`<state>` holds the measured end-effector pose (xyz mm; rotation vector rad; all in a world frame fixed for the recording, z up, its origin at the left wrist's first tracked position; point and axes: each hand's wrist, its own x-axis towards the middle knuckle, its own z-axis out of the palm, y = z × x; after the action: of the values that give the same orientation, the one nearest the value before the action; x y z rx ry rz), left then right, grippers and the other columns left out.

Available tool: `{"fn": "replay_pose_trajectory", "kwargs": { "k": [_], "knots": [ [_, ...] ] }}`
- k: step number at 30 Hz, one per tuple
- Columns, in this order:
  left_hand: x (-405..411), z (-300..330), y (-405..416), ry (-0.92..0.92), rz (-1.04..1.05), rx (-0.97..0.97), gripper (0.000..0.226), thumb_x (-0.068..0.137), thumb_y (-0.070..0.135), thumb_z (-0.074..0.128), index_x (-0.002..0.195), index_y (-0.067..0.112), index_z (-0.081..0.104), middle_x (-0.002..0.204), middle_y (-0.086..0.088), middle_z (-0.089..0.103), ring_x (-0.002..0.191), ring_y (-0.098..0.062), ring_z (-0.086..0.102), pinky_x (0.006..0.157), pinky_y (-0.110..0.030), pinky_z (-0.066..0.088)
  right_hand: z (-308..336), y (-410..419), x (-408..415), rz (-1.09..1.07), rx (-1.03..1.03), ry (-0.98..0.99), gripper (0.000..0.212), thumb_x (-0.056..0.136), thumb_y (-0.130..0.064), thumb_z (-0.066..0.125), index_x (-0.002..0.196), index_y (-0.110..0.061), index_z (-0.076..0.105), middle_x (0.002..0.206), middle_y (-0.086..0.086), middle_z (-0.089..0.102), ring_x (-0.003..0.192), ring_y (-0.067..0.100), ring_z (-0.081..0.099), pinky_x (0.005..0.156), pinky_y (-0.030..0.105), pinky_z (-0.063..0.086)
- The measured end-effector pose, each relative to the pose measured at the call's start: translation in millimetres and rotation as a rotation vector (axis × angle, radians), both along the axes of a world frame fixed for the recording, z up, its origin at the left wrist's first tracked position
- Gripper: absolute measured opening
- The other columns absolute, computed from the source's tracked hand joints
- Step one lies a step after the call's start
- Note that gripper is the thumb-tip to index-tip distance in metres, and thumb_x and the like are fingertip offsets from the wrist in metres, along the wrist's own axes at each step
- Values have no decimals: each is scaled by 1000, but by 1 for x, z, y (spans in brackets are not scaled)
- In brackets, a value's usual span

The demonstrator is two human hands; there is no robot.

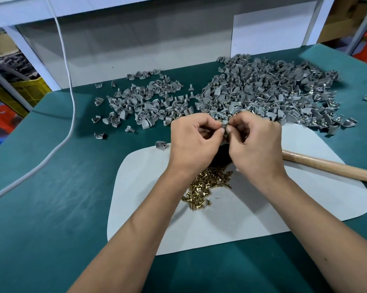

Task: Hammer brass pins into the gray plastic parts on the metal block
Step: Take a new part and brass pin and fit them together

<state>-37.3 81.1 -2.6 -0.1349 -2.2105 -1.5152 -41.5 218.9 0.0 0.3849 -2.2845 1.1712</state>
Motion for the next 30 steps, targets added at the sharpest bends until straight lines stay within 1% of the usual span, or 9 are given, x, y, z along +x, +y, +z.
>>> {"fn": "replay_pose_trajectory", "kwargs": {
  "k": [3,7,9,13,16,21,24,27,30],
  "knots": [
    [-1,1,-1,15,16,6,8,79,3,82,77,10,78,76,1,77,72,-16,76,73,-38,64,2,3,-3,37,-57,-45,6,88,-8,72,89,-13,76,77,-3,72,71,8,67,69,27,56],
    [-1,5,-6,-39,-8,126,7,80,2,82,78,7,76,75,-8,77,73,-33,76,72,-49,63,5,11,-6,138,-54,2,10,91,-7,71,97,-9,79,85,-2,75,80,10,70,76,34,58],
    [-1,5,-7,-54,-31,182,7,80,1,81,79,5,76,76,-12,77,76,-38,75,76,-55,62,6,15,-6,138,0,90,11,90,-7,72,97,-9,80,90,-2,76,84,10,70,79,29,58],
    [1,7,-9,-73,-78,253,13,80,-2,82,79,9,75,80,-14,77,80,-36,76,82,-54,62,6,20,-7,113,47,234,8,88,-8,77,95,-9,80,91,-1,75,84,10,68,79,23,55],
    [0,7,-12,-96,-132,268,11,80,-1,81,80,9,75,79,-13,77,79,-34,77,81,-48,64,4,20,-9,143,69,285,7,89,-7,78,96,-8,80,92,2,74,85,11,67,79,25,55],
    [0,8,-15,-144,-207,318,6,84,1,78,82,6,75,75,-13,76,70,-26,76,65,-31,61,3,18,-9,167,120,298,6,93,-6,71,96,-5,76,93,4,69,86,10,60,81,19,50],
    [0,8,-17,-155,-272,389,7,88,6,77,93,2,75,85,-17,76,74,-26,75,73,-37,63,3,16,-8,158,103,252,5,96,-6,67,97,-5,72,93,1,65,88,10,57,82,14,45],
    [-1,9,-20,-148,-336,382,27,85,3,80,111,5,74,102,-16,77,94,-30,76,90,-46,61,3,16,-9,132,48,215,8,97,-9,67,95,-4,71,90,2,66,85,13,59,79,17,46],
    [-1,10,-20,-125,-353,336,38,78,-4,83,113,7,75,102,-8,78,98,-21,75,88,-35,61,3,17,-9,119,5,179,8,97,-11,68,94,-5,72,88,2,68,83,12,61,77,14,45]
  ]
}}
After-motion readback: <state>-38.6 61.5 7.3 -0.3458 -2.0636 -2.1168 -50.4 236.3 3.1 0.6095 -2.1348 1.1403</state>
